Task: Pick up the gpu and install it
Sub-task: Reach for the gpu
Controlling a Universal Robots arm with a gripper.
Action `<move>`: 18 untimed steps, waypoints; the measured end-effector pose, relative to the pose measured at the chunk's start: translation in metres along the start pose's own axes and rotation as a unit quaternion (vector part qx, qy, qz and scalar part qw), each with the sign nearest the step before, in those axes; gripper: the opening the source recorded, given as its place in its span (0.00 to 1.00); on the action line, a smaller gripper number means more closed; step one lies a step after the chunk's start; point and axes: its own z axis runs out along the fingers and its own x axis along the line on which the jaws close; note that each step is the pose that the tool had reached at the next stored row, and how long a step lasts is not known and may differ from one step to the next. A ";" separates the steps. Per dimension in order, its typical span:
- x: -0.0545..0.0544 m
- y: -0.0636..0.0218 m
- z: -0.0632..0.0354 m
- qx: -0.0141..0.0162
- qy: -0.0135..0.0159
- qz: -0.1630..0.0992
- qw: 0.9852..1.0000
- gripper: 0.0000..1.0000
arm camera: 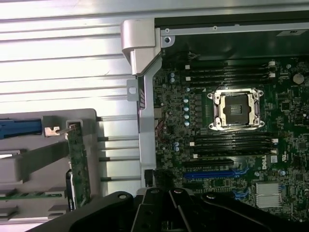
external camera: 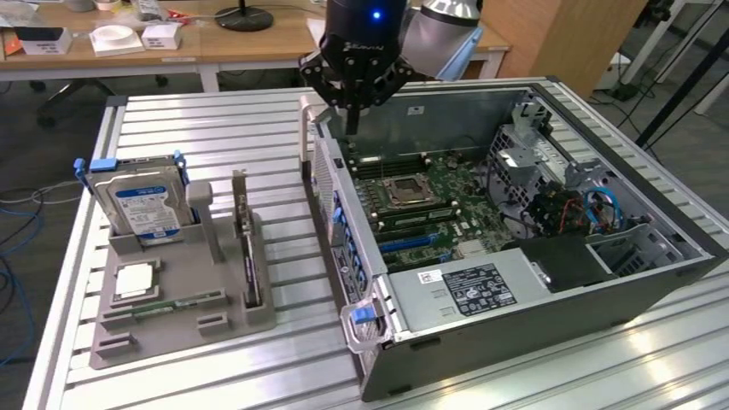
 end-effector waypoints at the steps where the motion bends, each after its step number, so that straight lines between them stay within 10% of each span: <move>1: 0.001 -0.0001 0.0002 0.000 0.000 0.000 1.000 0.11; 18: 0.023 -0.0019 0.0032 0.001 0.007 0.000 1.000 0.11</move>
